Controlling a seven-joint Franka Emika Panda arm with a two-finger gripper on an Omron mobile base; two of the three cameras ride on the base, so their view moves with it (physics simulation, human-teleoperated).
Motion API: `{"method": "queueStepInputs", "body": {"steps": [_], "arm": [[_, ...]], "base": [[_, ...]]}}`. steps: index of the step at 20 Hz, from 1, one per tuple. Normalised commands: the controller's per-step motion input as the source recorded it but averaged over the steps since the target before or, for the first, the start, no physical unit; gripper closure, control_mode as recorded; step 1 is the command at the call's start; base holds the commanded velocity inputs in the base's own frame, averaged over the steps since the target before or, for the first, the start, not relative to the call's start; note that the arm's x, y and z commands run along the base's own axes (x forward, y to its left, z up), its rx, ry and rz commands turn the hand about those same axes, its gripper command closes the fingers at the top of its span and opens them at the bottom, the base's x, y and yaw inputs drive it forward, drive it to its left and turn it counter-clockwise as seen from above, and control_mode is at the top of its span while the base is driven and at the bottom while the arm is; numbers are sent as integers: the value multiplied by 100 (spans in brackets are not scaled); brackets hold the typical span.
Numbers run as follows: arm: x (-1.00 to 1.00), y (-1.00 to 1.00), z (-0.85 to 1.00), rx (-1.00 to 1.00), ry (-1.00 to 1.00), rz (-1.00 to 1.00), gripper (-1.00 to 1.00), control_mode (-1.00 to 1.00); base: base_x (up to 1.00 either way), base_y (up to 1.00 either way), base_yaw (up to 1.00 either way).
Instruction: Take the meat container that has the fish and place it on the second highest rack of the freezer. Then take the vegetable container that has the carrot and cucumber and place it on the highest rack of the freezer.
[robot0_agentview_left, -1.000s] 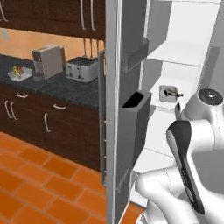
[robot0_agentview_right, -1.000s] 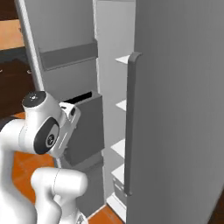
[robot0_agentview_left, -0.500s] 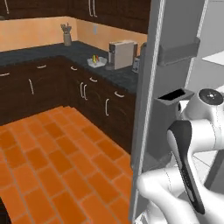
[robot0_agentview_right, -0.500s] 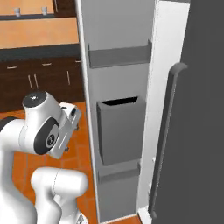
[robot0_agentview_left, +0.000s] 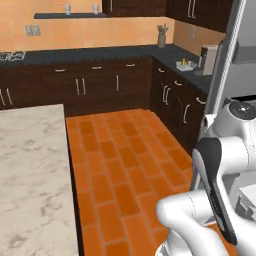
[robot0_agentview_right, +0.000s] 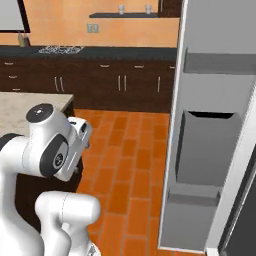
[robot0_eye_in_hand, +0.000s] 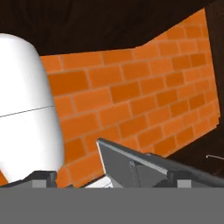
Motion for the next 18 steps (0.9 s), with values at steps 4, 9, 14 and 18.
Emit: {"method": "queueStepInputs", "body": {"steps": [4,9,14,18], "arm": [[0,0,0,0,0,0,-100,100],[0,0,0,0,0,0,-100,100],[0,0,0,0,0,0,-100,100],[0,0,0,0,0,0,-100,100]], "base": [[67,44,24],[99,42,3],[100,21,-9],[100,28,-20]]}}
